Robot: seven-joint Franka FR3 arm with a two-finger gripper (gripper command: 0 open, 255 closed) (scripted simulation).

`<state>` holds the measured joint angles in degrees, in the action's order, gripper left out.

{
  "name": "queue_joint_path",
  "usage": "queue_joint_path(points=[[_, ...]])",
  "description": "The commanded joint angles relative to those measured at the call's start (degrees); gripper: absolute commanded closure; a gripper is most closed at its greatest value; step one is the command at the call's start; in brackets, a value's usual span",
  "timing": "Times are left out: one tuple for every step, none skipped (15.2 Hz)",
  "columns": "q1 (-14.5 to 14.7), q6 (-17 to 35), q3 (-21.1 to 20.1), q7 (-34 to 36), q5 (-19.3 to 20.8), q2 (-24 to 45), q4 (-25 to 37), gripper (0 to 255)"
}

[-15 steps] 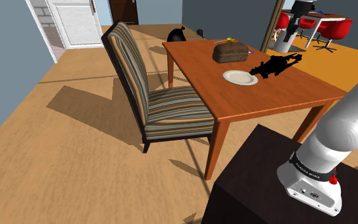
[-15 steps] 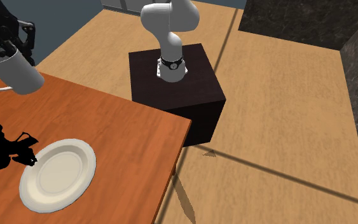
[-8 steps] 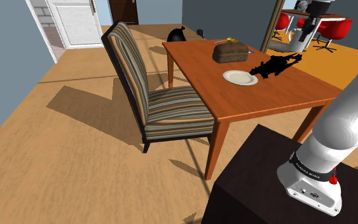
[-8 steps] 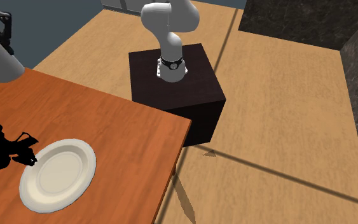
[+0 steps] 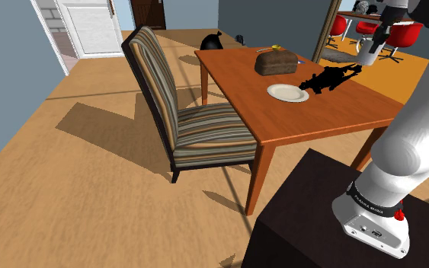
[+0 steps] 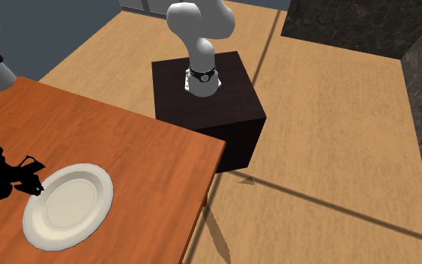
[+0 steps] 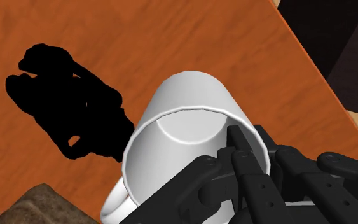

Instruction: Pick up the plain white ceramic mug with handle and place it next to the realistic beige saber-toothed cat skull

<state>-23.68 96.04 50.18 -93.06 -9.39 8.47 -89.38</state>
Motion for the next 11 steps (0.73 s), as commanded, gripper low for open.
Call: queue_joint_path(points=[[0.1, 1.7, 0.0, -0.1, 0.1, -0.2, -1.8, 255], [0.3, 2.5, -0.1, -0.1, 0.2, -0.3, -2.7, 255], [0.4, 3.3, -0.1, -0.1, 0.3, -0.4, -3.6, 255], [0.4, 4.1, -0.1, -0.1, 0.3, -0.5, -4.4, 255], [0.5, 4.9, -0.1, -0.2, 0.4, -0.6, -5.3, 255], [0.6, 5.7, -0.2, -0.2, 0.4, -0.6, -6.1, 255], [0.6, 6.4, -0.2, -0.2, 0.4, -0.7, -6.9, 255], [0.7, 7.2, -0.2, -0.3, 0.3, -0.7, -7.6, 255], [0.7, 8.0, -0.2, -0.3, 0.3, -0.6, -8.4, 255], [0.8, 8.7, -0.3, -0.4, 0.3, -0.6, -9.1, 255], [0.8, 9.5, -0.3, -0.5, 0.2, -0.6, -9.8, 255]])
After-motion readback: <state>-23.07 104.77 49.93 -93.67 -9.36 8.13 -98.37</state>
